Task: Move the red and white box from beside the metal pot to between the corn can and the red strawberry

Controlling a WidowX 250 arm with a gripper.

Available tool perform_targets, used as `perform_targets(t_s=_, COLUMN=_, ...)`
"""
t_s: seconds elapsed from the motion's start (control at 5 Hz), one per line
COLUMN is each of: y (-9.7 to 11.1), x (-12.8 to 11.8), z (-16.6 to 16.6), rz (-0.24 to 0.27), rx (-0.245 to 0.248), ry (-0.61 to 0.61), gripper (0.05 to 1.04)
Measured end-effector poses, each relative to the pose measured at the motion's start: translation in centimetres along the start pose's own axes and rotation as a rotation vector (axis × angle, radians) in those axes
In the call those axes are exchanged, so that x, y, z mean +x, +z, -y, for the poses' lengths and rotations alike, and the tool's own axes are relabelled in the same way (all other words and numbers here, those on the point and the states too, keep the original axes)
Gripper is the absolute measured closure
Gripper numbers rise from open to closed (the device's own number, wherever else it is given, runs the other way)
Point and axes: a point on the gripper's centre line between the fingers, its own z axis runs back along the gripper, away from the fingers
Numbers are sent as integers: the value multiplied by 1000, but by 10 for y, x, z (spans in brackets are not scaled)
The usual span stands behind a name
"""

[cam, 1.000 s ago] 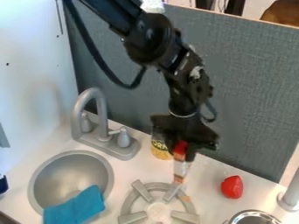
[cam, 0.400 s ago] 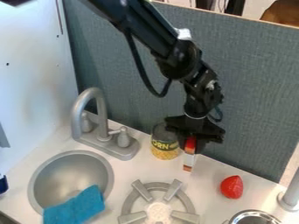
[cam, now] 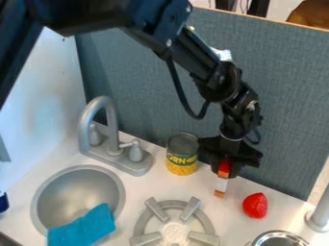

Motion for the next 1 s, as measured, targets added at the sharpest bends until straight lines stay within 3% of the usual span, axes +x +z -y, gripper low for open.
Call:
perform_targets(t_s=0.2, y=-10, x=1, z=2, rz=-16, rx=-4, ry=5, gripper=689)
perform_targets(t_s=0.4, y=-14, x=5, z=6, rz=-16, rx=-16, ry=0, gripper=621)
perform_targets(t_s=0.6, y=-23, x=-4, z=5, rz=-59, rx=-10, ry=0, gripper=397)
perform_targets(t_s=0.8, y=-24, x=-5, z=4, rz=-57, rx=-15, ry=4, gripper=121)
perform_targets(t_s=1.0, y=-21, x=-13, z=0, rz=-74, rx=-11, ry=6, gripper=76)
